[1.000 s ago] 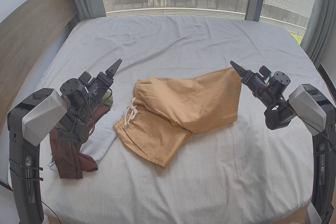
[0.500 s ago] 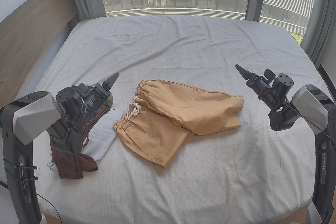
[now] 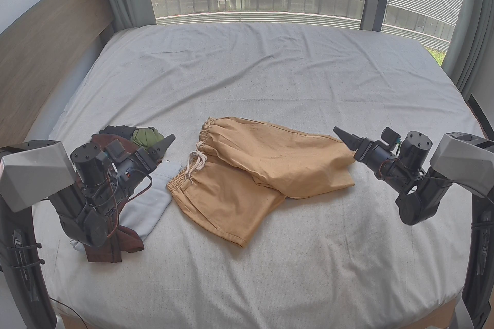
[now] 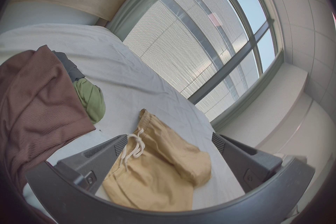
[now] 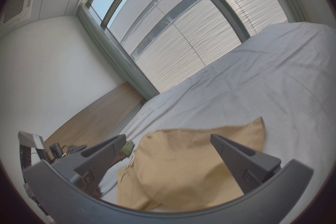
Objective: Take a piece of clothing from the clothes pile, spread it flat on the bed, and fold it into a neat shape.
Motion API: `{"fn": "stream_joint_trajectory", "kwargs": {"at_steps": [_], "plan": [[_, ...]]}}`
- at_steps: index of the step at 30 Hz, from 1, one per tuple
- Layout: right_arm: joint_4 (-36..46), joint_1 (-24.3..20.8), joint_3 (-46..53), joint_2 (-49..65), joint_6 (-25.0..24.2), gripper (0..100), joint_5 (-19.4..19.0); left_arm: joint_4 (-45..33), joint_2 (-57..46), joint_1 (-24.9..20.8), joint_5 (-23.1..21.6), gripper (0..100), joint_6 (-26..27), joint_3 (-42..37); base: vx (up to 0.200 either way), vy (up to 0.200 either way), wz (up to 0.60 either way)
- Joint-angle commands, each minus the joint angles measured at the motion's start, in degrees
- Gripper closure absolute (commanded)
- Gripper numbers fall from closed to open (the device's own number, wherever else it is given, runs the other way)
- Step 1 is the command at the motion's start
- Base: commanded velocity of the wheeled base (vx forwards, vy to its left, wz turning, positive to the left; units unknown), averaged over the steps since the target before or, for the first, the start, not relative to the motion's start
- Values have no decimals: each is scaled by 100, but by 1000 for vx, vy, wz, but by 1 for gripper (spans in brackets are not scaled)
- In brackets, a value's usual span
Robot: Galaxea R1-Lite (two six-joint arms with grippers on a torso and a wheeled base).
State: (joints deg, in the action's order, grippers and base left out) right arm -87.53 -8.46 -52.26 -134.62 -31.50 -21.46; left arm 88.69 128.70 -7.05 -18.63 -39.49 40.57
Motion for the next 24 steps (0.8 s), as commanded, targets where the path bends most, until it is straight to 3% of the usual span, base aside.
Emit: {"fn": "stream_joint_trajectory", "kwargs": {"at_steps": [1, 9, 24], "plan": [[-71, -569, 919, 375, 232, 0, -52, -9, 138, 63, -106, 0, 530, -471, 0, 0, 0], [-71, -1132, 1236, 305, 557, 0, -61, -9, 463, 19, -115, 0, 565, -533, 0, 0, 0], [-71, -1448, 1341, -214, 566, 0, -43, 0, 1079, -113, -106, 0, 556, -462, 0, 0, 0]]}}
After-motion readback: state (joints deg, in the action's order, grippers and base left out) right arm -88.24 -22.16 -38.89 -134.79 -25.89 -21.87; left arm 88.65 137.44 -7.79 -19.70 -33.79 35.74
